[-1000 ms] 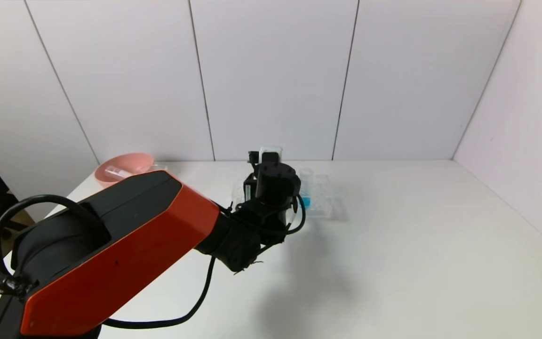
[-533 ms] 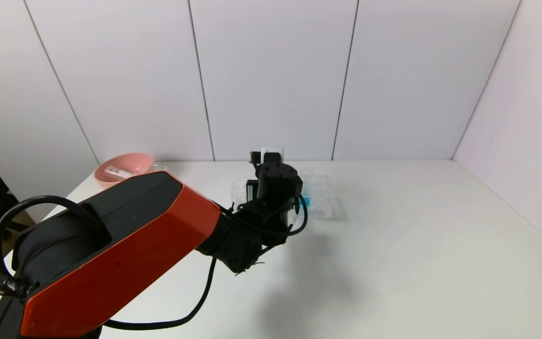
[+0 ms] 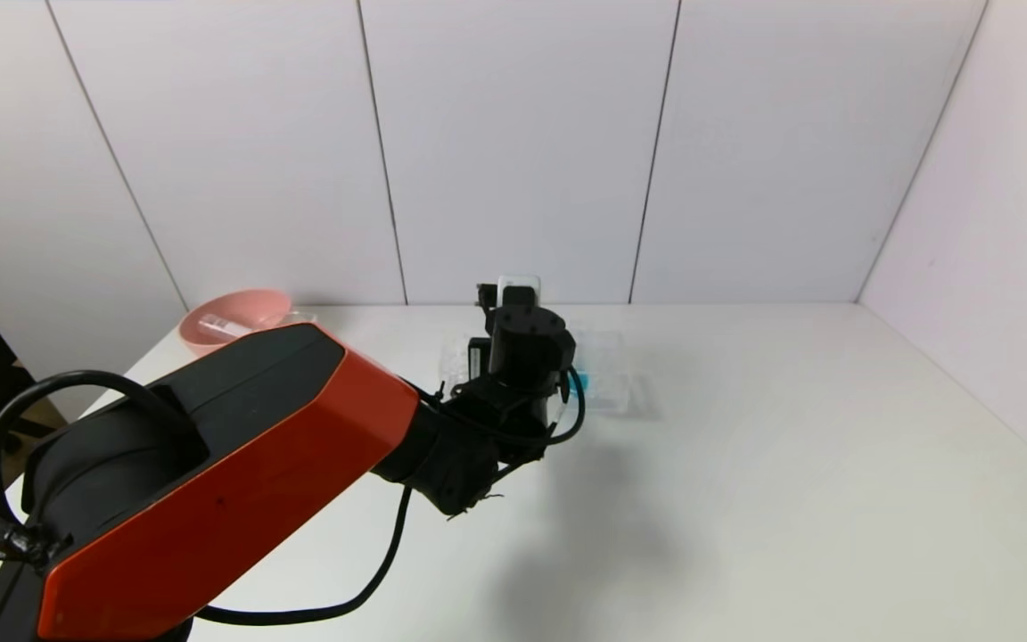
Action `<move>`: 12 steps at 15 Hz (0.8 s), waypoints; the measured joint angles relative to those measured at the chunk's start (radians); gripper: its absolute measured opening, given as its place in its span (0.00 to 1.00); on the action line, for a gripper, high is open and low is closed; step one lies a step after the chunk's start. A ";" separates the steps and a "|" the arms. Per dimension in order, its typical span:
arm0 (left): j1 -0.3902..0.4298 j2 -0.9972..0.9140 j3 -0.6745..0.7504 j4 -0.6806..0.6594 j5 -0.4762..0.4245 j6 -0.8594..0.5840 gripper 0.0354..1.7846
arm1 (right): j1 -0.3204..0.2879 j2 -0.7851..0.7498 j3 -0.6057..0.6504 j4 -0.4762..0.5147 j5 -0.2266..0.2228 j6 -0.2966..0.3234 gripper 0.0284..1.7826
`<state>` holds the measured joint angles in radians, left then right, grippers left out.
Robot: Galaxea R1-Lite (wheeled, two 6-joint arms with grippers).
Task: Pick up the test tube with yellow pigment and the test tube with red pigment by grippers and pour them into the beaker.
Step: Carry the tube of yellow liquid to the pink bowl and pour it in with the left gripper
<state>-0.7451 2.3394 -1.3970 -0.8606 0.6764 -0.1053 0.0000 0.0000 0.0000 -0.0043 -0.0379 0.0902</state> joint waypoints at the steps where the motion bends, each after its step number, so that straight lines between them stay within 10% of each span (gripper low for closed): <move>1: 0.000 -0.006 -0.018 0.004 0.001 0.019 0.25 | 0.000 0.000 0.000 0.000 0.000 0.000 0.96; 12: -0.016 -0.137 -0.150 0.187 -0.001 0.059 0.25 | 0.000 0.000 0.000 0.000 0.000 0.000 0.96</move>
<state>-0.7609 2.2019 -1.5466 -0.6738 0.6753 -0.0462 0.0000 0.0000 0.0000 -0.0043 -0.0383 0.0898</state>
